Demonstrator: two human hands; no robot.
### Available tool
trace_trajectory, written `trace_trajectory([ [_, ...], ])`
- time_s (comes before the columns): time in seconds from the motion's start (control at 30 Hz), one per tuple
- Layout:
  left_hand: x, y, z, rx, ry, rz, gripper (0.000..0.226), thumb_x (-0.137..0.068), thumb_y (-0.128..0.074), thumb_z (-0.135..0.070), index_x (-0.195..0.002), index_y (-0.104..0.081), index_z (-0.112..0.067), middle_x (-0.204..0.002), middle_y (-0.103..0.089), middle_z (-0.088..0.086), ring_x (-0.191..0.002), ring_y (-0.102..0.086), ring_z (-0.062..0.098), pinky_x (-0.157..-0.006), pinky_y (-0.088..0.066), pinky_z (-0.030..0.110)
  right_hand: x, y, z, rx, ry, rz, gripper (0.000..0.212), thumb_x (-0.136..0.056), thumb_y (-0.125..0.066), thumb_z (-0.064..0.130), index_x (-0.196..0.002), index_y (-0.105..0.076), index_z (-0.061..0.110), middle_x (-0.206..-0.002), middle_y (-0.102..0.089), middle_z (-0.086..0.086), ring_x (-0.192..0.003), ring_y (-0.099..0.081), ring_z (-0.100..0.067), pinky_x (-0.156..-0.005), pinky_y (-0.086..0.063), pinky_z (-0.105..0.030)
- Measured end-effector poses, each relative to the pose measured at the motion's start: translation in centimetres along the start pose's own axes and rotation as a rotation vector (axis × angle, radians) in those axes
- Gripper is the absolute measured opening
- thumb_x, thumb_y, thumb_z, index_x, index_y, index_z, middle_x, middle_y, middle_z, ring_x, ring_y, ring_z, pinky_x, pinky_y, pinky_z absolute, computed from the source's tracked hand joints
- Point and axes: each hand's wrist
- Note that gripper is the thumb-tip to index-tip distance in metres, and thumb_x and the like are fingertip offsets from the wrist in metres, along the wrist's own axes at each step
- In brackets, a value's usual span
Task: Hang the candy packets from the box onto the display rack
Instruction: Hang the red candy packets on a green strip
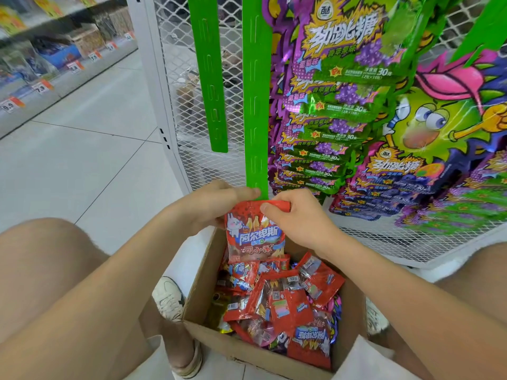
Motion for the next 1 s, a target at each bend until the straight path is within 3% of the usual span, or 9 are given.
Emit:
trace_trajectory([
  [0.27, 0.1, 0.0, 1.0, -0.050, -0.074, 0.065, 0.027, -0.099, -0.072, -0.030, -0.098, -0.078, -0.004, -0.094, -0.082, 0.009, -0.088, -0.078, 0.020, -0.079, -0.062, 0.034, -0.3, -0.5, -0.3, -0.100, -0.153, 0.024, 0.051, -0.096, -0.072, 0.038, -0.082, -0.065, -0.011, -0.059, -0.041, -0.005, -0.056, -0.039, -0.016, -0.057, -0.027, -0.030],
  [0.37, 0.2, -0.5, 0.9, -0.056, -0.079, 0.044, 0.022, -0.100, -0.072, -0.023, -0.086, -0.078, -0.007, -0.083, -0.081, 0.007, -0.079, -0.075, 0.018, -0.073, -0.062, 0.031, -0.7, -0.8, -0.6, -0.215, -0.264, 0.063, 0.056, -0.089, -0.077, 0.045, -0.094, -0.070, -0.011, -0.082, -0.067, -0.029, -0.068, -0.054, -0.018, -0.068, -0.038, -0.033],
  [0.53, 0.1, -0.6, 0.9, -0.084, -0.041, 0.038, 0.023, -0.100, -0.073, -0.026, -0.089, -0.079, -0.006, -0.094, -0.082, 0.012, -0.093, -0.074, 0.024, -0.097, -0.059, 0.048, -1.4, -1.0, -0.8, -0.243, -0.391, 0.103, 0.056, -0.084, -0.083, 0.044, -0.106, -0.074, -0.006, -0.115, -0.075, -0.016, -0.100, -0.069, -0.017, -0.095, -0.052, -0.034],
  [0.57, 0.0, -0.6, 1.0, -0.084, -0.037, 0.032, 0.024, -0.099, -0.074, -0.027, -0.090, -0.079, -0.006, -0.095, -0.082, 0.012, -0.095, -0.074, 0.024, -0.100, -0.058, 0.049, -1.4, -0.9, -0.8, -0.225, -0.384, 0.102, 0.057, -0.086, -0.082, 0.043, -0.109, -0.073, -0.008, -0.115, -0.074, -0.018, -0.098, -0.069, -0.016, -0.092, -0.052, -0.034],
  [0.63, -0.3, -0.6, 1.2, -0.074, -0.025, 0.022, 0.025, -0.098, -0.076, -0.029, -0.093, -0.078, -0.005, -0.096, -0.082, 0.011, -0.098, -0.074, 0.024, -0.101, -0.058, 0.045, -1.2, -0.6, -0.7, -0.140, -0.332, 0.091, 0.050, -0.090, -0.079, 0.040, -0.089, -0.070, -0.009, -0.083, -0.071, -0.017, -0.075, -0.059, -0.016, -0.075, -0.042, -0.031],
  [0.7, -0.7, -0.5, 1.5, -0.077, -0.035, 0.005, 0.026, -0.097, -0.077, -0.033, -0.096, -0.078, -0.006, -0.098, -0.082, 0.010, -0.103, -0.074, 0.025, -0.103, -0.058, 0.043, -0.7, -0.4, -0.4, -0.020, -0.278, 0.081, 0.045, -0.093, -0.077, 0.040, -0.069, -0.058, 0.007, -0.059, -0.045, -0.006, -0.061, -0.044, -0.018, -0.064, -0.031, -0.031],
  [0.77, -1.2, -0.3, 1.9, -0.101, -0.048, -0.002, 0.028, -0.097, -0.077, -0.037, -0.094, -0.077, -0.010, -0.093, -0.081, 0.005, -0.096, -0.073, 0.020, -0.098, -0.060, 0.039, -0.4, -0.5, -0.4, 0.107, -0.199, 0.065, 0.050, -0.094, -0.075, 0.040, -0.060, -0.053, 0.011, -0.054, -0.042, -0.001, -0.055, -0.042, -0.018, -0.056, -0.028, -0.030],
  [0.87, -1.0, -0.3, 1.9, -0.175, -0.078, -0.006, 0.032, -0.101, -0.070, -0.038, -0.085, -0.076, -0.012, -0.071, -0.076, -0.007, -0.063, -0.067, 0.000, -0.060, -0.052, 0.015, 0.1, -0.9, -0.7, 0.262, -0.062, 0.046, 0.046, -0.098, -0.070, 0.042, -0.065, -0.067, 0.010, -0.064, -0.059, -0.004, -0.076, -0.051, -0.022, -0.065, -0.035, -0.034],
  [1.0, -0.7, -0.4, 2.0, -0.220, -0.134, 0.002, 0.036, -0.105, -0.065, -0.039, -0.087, -0.074, -0.009, -0.079, -0.076, -0.002, -0.074, -0.067, 0.013, -0.074, -0.052, 0.028, 0.6, -1.3, -1.1, 0.381, 0.021, 0.093, 0.047, -0.101, -0.066, 0.042, -0.073, -0.068, 0.005, -0.076, -0.063, -0.013, -0.086, -0.045, -0.025, -0.071, -0.037, -0.041],
])
Point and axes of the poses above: each hand's wrist, its own x-axis away from the middle knuckle, its own y-axis out of the back of the hand, z = x × y
